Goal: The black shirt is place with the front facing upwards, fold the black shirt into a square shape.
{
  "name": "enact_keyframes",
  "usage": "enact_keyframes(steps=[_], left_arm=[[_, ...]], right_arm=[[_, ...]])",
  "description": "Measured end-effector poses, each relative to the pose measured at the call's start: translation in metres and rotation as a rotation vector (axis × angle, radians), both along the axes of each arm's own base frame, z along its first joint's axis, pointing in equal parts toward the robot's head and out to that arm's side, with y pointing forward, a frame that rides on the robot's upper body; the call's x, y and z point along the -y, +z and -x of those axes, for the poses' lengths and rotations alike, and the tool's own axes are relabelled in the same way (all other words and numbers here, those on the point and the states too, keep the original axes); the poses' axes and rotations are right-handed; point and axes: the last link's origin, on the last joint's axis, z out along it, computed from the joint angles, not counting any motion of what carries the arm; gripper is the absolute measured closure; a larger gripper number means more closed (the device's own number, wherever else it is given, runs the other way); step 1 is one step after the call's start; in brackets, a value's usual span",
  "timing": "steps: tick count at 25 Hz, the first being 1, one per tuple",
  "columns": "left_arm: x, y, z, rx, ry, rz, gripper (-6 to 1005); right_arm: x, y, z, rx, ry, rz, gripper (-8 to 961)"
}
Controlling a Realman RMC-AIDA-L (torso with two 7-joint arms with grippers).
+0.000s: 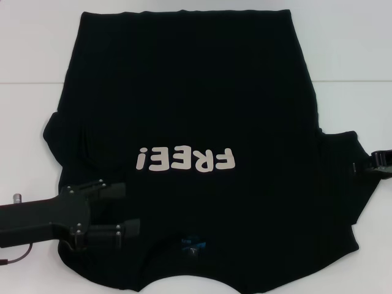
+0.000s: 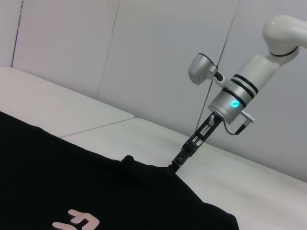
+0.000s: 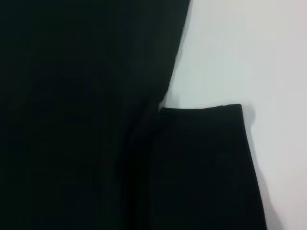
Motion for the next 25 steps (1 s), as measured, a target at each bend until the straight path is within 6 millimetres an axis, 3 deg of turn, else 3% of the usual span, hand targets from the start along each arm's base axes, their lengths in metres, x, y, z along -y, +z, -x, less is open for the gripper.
enact_keyframes(steps=[25], left_arm=[[-0.0014, 0.0000, -0.0013, 0.000, -0.004, 0.000, 77]], right_arm=[[0.0001, -0.0030, -0.0004, 0.010, 0.004, 0.007, 103]])
